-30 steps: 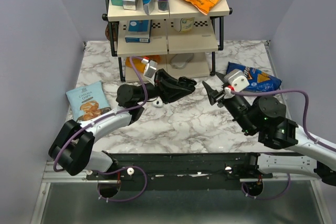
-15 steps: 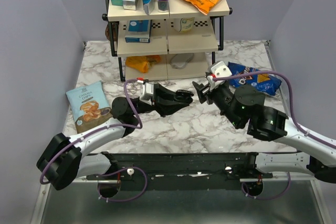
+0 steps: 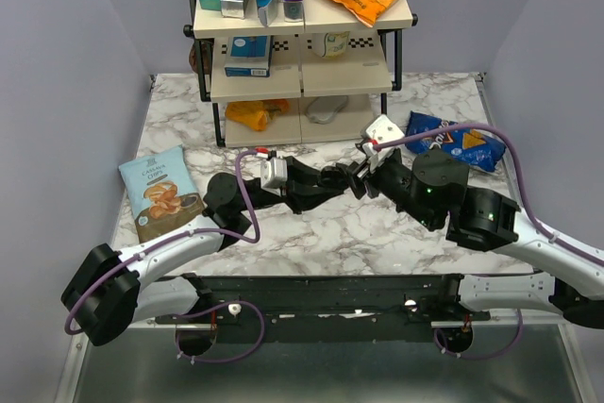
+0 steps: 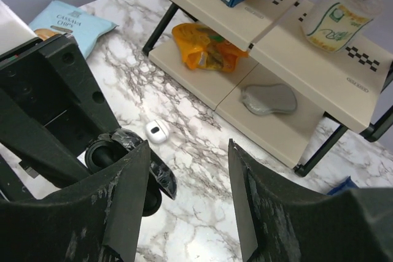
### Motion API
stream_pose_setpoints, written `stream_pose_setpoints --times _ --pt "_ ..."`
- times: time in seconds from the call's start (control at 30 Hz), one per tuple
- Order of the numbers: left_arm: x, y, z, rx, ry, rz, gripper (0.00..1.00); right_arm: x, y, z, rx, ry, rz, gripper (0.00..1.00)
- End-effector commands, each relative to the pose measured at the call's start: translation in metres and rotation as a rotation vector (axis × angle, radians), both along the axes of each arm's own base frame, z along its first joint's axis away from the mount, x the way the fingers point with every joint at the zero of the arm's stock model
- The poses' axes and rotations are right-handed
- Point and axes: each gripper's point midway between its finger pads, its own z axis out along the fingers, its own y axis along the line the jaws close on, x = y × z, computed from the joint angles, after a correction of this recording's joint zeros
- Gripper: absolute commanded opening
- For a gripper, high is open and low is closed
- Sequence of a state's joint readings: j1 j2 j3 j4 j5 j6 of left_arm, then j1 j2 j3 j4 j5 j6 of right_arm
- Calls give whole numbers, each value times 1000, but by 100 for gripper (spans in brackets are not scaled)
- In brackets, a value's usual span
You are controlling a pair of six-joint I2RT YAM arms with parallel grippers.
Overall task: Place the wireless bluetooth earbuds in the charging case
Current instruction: Close the charging case.
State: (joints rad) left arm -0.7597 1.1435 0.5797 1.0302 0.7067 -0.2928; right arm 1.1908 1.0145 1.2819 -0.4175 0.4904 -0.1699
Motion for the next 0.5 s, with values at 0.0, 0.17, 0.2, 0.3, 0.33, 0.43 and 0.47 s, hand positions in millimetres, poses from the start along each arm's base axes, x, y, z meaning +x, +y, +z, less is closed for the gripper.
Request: stream_pose_setpoints --times 0.0,0.17,0.2,0.3,0.33,0.43,0.47 --pt "3 1 19 -42 -64 25 0 -8 7 -8 -40 42 62 61" --pt "4 1 22 -50 -61 30 0 -10 9 -15 -61 56 73 61" --pt "4 1 22 -51 -62 33 0 -10 9 -17 -68 60 74 61" --pt "6 1 24 -56 -57 40 0 -11 10 -20 -78 68 83 59" --pt "6 1 24 -56 -55 42 0 -12 11 -21 -82 71 89 59" --pt "9 2 26 -61 -48 57 0 -13 10 -24 -89 78 96 58" --pt "9 2 26 -60 -47 57 0 -13 10 -25 -88 78 94 58"
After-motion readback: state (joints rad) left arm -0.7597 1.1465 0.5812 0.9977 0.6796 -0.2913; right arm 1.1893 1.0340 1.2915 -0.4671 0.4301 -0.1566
